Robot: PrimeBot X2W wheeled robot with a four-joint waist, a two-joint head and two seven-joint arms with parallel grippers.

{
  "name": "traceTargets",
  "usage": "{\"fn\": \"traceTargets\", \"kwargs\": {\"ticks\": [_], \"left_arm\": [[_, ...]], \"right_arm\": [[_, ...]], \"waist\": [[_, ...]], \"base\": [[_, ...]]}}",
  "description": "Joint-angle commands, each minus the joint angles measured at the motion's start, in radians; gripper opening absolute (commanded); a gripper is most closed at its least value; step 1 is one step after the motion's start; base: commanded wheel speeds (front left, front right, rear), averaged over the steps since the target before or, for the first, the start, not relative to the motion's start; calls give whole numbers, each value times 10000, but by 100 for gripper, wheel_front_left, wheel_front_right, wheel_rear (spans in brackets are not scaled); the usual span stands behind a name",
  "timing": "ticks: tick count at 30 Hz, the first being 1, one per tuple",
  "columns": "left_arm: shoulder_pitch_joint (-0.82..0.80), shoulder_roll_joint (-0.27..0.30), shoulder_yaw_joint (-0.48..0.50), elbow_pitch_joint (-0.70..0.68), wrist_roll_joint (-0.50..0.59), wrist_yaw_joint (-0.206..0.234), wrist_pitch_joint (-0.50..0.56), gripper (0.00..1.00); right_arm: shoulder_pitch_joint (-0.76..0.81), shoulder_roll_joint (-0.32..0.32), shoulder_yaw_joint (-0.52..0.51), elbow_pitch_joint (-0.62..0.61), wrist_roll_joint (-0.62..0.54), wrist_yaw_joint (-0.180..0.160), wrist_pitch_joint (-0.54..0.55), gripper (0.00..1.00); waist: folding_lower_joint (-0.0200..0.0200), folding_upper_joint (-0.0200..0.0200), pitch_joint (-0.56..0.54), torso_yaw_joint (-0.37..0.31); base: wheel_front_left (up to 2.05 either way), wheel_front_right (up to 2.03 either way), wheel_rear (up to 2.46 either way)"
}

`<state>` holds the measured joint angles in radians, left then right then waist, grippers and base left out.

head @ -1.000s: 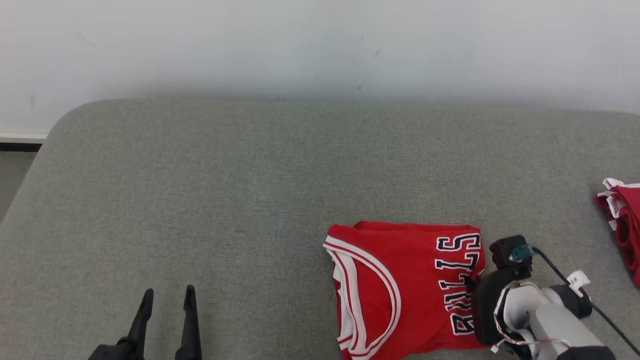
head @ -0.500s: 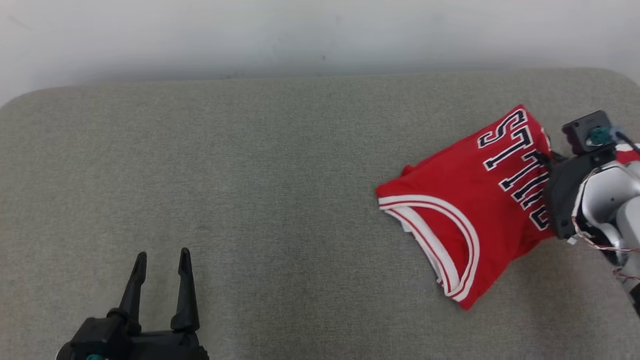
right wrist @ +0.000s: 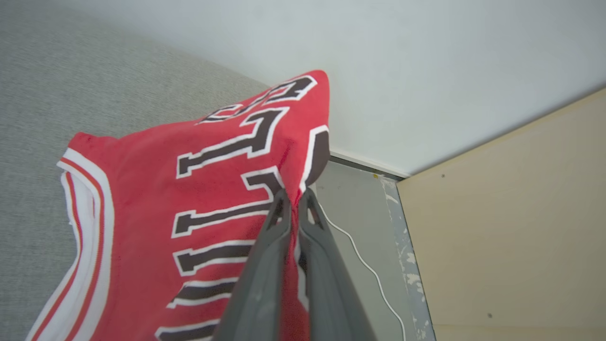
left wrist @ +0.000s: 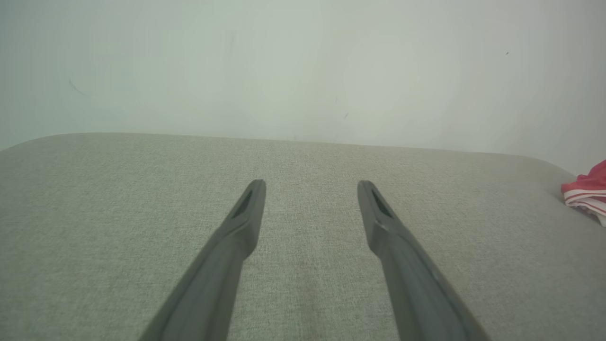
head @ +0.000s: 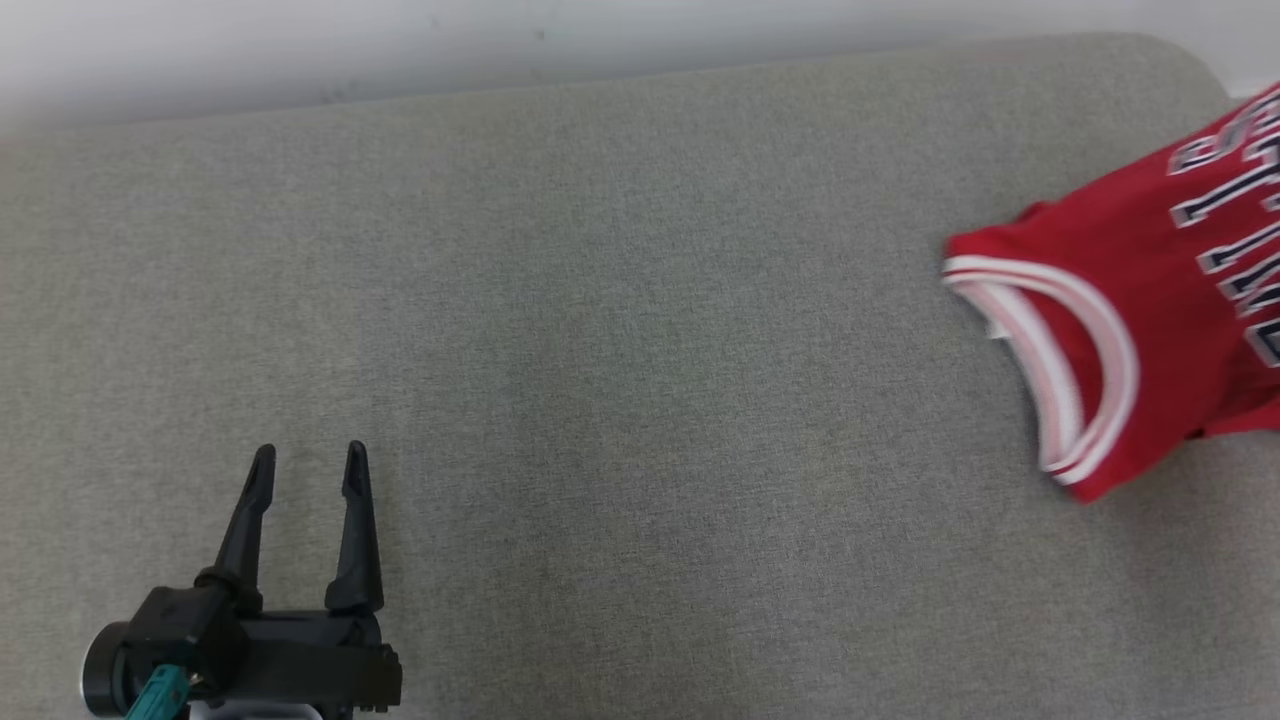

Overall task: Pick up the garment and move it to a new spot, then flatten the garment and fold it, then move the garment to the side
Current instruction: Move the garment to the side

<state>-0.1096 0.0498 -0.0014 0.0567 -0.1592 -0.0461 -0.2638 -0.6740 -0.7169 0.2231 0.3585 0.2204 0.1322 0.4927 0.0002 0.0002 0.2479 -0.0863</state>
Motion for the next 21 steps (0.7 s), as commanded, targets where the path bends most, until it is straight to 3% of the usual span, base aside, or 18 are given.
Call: {"fn": "traceTargets", "kwargs": {"ticks": [1,14,20,21], "left_arm": [[-119,13,109,0,114,-49,-1,100],[-213,11,293,119,460,-386,-1,100],[-98,11,347,215,553,-444,-1,100],[-83,11,340,237,568,-450,-1,100]], "right_arm": [[63,-82,-400,118,-331,-32,-38,0],[534,1307,-4511,1882,-2627,-32,-435,0],[822,1825,-5198,1859,-3380,-32,-698,0],[864,1887,-5250,1821,-3428,-32,-822,5]], "waist": [[-2,-2,210,-155],[-2,-2,376,107],[-2,-2,208,94],[-2,-2,161,86]], "base": [[0,0,0],[0,0,0],[0,0,0],[0,0,0]]}}
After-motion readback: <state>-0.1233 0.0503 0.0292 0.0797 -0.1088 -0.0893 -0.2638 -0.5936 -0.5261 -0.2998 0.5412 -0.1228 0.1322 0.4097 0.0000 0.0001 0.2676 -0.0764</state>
